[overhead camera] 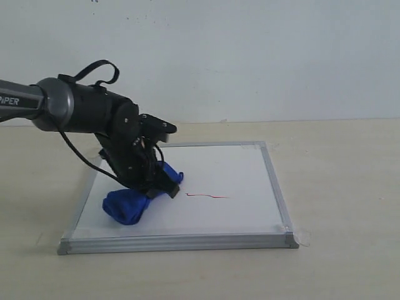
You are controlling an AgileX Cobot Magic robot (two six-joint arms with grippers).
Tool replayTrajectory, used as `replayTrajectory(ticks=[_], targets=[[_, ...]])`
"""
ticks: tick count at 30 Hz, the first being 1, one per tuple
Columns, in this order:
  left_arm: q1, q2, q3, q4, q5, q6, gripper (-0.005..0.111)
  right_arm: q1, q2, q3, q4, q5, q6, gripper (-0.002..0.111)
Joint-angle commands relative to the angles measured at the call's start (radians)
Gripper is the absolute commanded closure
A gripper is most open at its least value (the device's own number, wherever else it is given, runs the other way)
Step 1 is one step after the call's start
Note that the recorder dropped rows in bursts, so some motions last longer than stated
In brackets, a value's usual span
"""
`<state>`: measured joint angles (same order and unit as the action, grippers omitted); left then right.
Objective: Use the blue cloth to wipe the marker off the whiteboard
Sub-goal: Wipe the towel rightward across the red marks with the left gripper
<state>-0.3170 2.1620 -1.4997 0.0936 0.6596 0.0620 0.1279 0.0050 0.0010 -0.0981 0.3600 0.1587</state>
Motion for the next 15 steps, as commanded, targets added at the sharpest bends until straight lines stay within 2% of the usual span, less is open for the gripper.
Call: replayTrajectory(ticks=[1,4,7,12,15], targets=[[0.081,0.008,0.001,0.045,0.019,-0.092,0.103,-0.007,-0.005,-0.001,-0.005,-0.004,-0.003,0.108],[0.083,0.008,0.001,0.031,0.024,-0.092,0.103,-0.007,-0.005,-0.001,-0.005,-0.004,-0.003,0.108],[0.055,0.008,0.001,-0.026,0.022,-0.048,0.103,-0.007,-0.005,-0.001,-0.005,-0.004,-0.003,0.108],[-0.037,0.008,0.001,-0.144,0.022,0.105,0.103,-0.007,-0.005,-0.001,-0.005,-0.004,-0.003,0.108],[-0.092,0.008,0.001,-0.154,0.020,0.160,0.103,-0.007,-0.005,-0.001,-0.005,-0.004,-0.003,0.108]])
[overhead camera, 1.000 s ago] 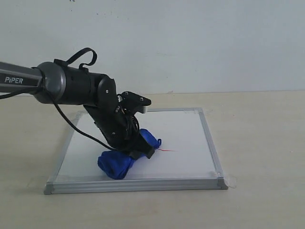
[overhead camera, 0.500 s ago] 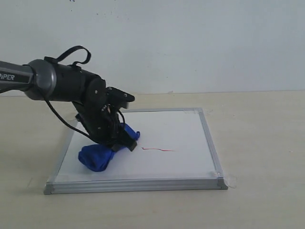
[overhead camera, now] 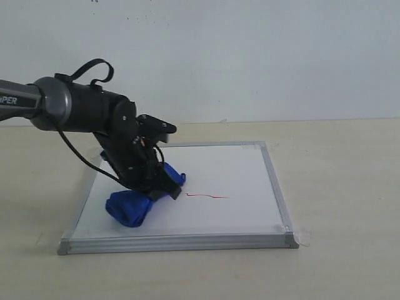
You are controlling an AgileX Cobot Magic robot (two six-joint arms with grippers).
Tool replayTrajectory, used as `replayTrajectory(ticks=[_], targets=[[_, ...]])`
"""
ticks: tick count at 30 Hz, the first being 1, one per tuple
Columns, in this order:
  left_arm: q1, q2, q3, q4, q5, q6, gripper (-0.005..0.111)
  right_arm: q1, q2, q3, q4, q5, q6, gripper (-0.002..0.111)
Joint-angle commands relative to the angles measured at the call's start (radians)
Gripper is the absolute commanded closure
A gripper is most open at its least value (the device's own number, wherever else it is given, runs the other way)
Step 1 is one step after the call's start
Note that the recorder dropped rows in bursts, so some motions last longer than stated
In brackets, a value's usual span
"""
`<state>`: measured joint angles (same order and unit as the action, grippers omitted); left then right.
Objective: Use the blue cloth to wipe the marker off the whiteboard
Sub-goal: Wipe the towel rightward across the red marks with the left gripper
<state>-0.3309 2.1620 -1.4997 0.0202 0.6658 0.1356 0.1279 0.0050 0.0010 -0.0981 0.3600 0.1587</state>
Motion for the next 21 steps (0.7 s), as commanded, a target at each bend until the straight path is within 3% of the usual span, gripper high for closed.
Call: replayTrajectory(ticks=[1,5,16,21], targets=[[-0.090,0.008,0.001,-0.081,0.009,0.102,0.103,-0.007,-0.005,-0.001,-0.005,-0.004,-0.003,0.108],[-0.079,0.008,0.001,-0.055,-0.051,0.075,0.103,-0.007,-0.005,-0.001,-0.005,-0.004,-0.003,0.108],[0.112,0.068,0.001,-0.002,-0.060,-0.056,0.103,-0.007,-0.005,-0.001,-0.005,-0.004,-0.003,0.108],[0.088,0.064,-0.001,-0.034,-0.054,-0.031,0.103,-0.007,-0.005,-0.001,-0.005,-0.004,-0.003,0.108]])
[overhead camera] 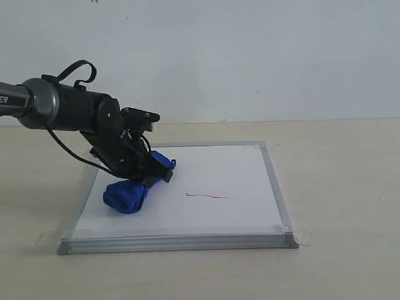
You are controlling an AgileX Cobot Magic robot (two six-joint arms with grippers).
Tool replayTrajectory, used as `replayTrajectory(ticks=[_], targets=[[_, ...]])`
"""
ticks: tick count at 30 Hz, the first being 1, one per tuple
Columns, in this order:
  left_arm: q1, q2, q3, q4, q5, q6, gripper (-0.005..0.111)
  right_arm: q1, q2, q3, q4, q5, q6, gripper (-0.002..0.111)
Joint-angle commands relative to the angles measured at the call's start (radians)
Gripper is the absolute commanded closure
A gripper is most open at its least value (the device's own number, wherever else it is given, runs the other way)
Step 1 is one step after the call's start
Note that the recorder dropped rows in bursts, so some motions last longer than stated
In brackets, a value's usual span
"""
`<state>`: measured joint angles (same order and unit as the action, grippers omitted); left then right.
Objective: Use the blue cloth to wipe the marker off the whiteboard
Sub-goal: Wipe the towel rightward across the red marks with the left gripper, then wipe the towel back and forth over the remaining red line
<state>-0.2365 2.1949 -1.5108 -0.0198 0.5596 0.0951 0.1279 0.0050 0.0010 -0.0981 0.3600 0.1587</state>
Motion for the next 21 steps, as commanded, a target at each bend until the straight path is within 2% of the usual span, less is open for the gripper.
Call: replayTrajectory(ticks=[1,7,12,16,21], targets=[[-0.021,0.032,0.010,-0.012,0.047,0.028,0.103,-0.007,-0.005,-0.001,-0.005,-0.004,-0.003,0.108],[-0.137,0.032,0.010,-0.148,0.059,0.224,0.103,-0.007,-0.005,-0.001,-0.005,-0.004,-0.003,0.108],[-0.192,0.032,0.010,-0.157,0.019,0.259,0.103,-0.007,-0.005,-0.001,-0.005,-0.004,-0.003,0.108],[-0.170,0.032,-0.010,-0.155,-0.025,0.235,0.103,-0.007,-0.005,-0.001,-0.005,-0.004,-0.003,0.108],[-0.092,0.032,-0.064,-0.124,0.051,0.171,0.103,-0.007,-0.005,-0.001,-0.005,-0.004,-0.003,0.108]])
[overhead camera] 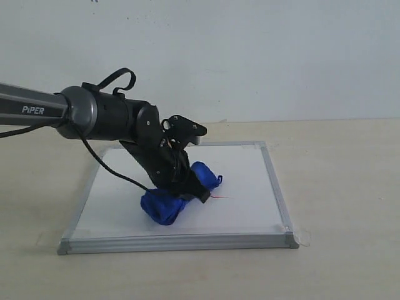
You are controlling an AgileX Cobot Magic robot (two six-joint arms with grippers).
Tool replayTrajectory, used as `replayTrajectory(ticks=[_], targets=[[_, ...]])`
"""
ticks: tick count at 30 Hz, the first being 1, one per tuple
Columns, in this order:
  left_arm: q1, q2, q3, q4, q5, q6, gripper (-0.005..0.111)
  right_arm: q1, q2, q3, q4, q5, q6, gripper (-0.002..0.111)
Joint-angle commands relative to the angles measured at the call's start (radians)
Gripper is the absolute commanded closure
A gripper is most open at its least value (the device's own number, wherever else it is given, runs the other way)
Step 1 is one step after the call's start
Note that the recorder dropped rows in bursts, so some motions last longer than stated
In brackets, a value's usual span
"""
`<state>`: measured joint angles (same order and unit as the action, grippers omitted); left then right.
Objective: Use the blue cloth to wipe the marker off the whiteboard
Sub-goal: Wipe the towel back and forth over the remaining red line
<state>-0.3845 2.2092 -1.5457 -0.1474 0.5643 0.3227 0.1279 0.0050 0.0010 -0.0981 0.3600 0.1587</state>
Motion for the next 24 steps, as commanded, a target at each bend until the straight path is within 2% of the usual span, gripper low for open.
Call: replayTrajectory(ticks=[1,6,10,16,24], targets=[[0.075,0.017,-0.032,0.013,0.063,-0.075,0.103,-0.007,-0.005,-0.001,-0.005,-0.004,-0.003,0.108],[0.130,0.019,-0.034,0.019,0.122,-0.075,0.103,-0.007,-0.005,-0.001,-0.005,-0.004,-0.003,0.108],[0.119,0.019,-0.034,-0.012,0.117,-0.085,0.103,-0.007,-0.005,-0.001,-0.005,-0.004,-0.003,0.108],[0.017,0.019,-0.034,-0.105,0.105,-0.031,0.103,-0.007,-0.005,-0.001,-0.005,-0.004,-0.003,0.108],[-0.153,0.019,-0.034,-0.107,0.122,0.015,0.103,-0.007,-0.005,-0.001,-0.005,-0.004,-0.003,0.108]])
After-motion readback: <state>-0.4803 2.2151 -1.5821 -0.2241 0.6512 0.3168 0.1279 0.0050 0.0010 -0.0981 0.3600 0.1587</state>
